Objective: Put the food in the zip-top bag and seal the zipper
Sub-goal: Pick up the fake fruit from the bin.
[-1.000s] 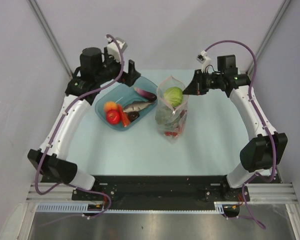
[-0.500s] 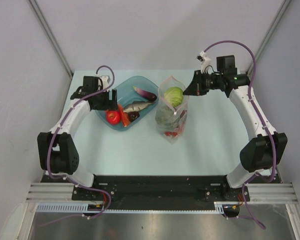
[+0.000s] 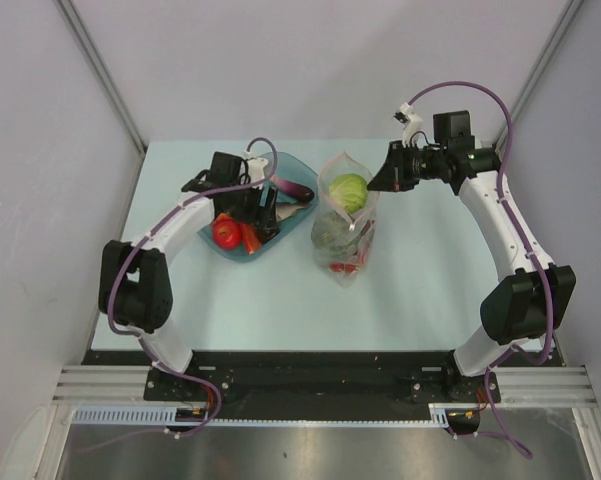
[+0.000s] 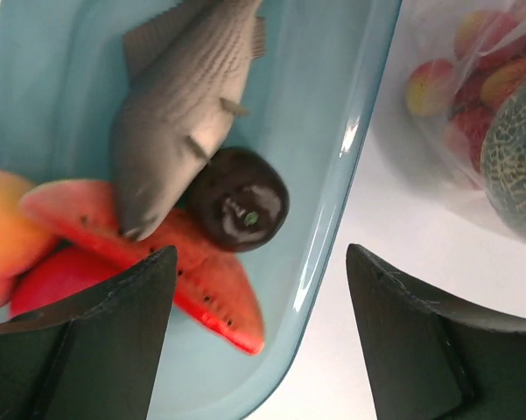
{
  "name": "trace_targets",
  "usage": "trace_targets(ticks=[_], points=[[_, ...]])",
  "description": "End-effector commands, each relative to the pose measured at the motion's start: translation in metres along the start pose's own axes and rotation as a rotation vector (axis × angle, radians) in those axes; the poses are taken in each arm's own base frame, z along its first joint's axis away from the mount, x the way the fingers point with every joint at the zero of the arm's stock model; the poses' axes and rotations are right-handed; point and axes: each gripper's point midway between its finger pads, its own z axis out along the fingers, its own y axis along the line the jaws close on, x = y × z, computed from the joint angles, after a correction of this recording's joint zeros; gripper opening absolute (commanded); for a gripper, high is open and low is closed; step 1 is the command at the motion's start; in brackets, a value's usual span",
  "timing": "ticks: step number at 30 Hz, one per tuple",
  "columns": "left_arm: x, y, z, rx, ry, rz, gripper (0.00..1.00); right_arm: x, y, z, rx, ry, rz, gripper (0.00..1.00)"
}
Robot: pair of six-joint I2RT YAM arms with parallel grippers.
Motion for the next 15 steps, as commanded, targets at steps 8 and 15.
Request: trace_targets(ticks=[8,15], points=[[0.017,-0.001,0.049,-0.038,0.075,-0.186,0.83,-0.008,0.001,-0.002,0.012,-0.016,-0.067,0.0],[0.021,0.013,0.075,-0.111,0.084,-0.235,0.86,-0.006,0.002,-0.003,0.011,-0.011,-0.069,0.0]])
